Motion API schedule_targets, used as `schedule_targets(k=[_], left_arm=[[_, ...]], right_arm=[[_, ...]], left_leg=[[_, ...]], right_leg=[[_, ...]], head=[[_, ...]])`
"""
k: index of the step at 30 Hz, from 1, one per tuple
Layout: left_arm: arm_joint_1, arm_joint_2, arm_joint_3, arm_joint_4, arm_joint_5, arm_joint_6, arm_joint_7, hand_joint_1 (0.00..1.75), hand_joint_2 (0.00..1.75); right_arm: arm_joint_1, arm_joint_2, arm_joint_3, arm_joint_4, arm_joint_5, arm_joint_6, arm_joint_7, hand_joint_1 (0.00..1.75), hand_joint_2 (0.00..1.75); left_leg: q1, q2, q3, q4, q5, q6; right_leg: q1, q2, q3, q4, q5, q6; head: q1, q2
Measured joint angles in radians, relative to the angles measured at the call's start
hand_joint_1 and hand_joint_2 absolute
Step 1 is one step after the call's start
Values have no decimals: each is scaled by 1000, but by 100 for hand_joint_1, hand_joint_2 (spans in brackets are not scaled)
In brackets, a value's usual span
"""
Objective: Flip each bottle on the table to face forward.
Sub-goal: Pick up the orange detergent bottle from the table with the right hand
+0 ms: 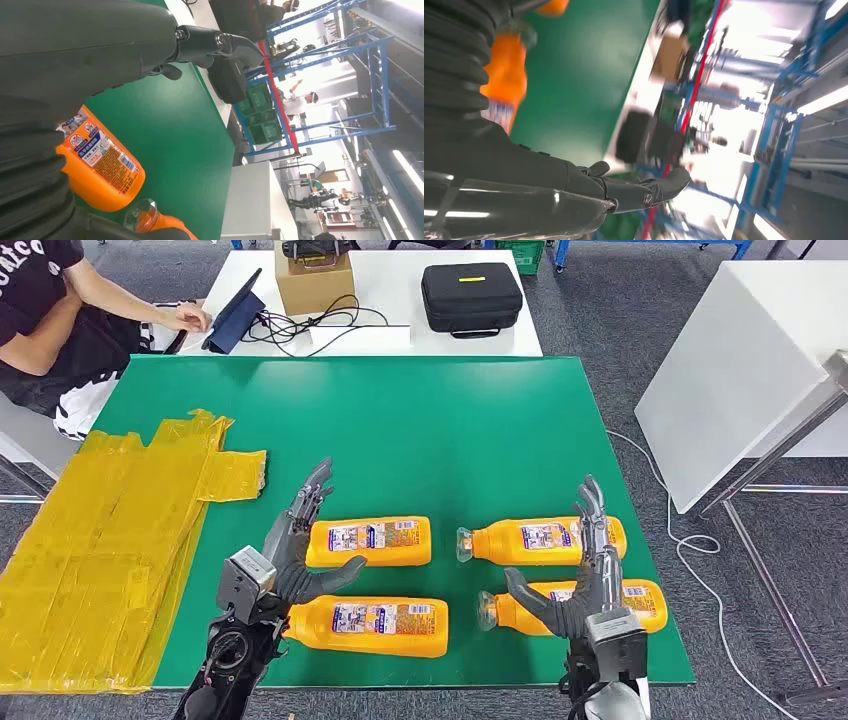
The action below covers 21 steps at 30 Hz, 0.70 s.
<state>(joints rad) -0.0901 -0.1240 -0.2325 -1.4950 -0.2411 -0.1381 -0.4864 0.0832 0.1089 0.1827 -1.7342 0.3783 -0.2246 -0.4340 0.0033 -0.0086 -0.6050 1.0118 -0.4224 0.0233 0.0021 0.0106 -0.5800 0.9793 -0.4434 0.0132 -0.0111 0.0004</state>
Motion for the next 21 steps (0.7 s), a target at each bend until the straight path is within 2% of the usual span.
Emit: schedule_targets(k=[5, 9, 15, 21], left_arm=[[-17, 0, 0, 1, 0, -1, 6, 0, 175], [-25, 0, 1, 4, 4, -1, 7, 0, 175], [-26, 0, 9, 7, 11, -1, 5, 0, 175], [-21, 0, 26, 8, 12, -1, 3, 0, 175]], right_arm=[[-1, -18, -1, -31, 230, -98, 59, 0, 175], [-3, -44, -11, -44, 335, -127, 96, 0, 175], [-17, -75, -33, -47, 420, -117, 153, 0, 175], [-35, -105, -56, -39, 499, -37, 214, 0, 175]], left_leg=[[0, 0, 0, 0, 0, 0], [0, 0, 0, 0, 0, 0], [0, 0, 0, 0, 0, 0], [0, 0, 0, 0, 0, 0]], right_leg=[[0, 0, 0, 0, 0, 0], [0, 0, 0, 0, 0, 0], [0, 0, 0, 0, 0, 0], [0, 0, 0, 0, 0, 0]], head=[[0, 0], [0, 0], [0, 0], [0, 0]])
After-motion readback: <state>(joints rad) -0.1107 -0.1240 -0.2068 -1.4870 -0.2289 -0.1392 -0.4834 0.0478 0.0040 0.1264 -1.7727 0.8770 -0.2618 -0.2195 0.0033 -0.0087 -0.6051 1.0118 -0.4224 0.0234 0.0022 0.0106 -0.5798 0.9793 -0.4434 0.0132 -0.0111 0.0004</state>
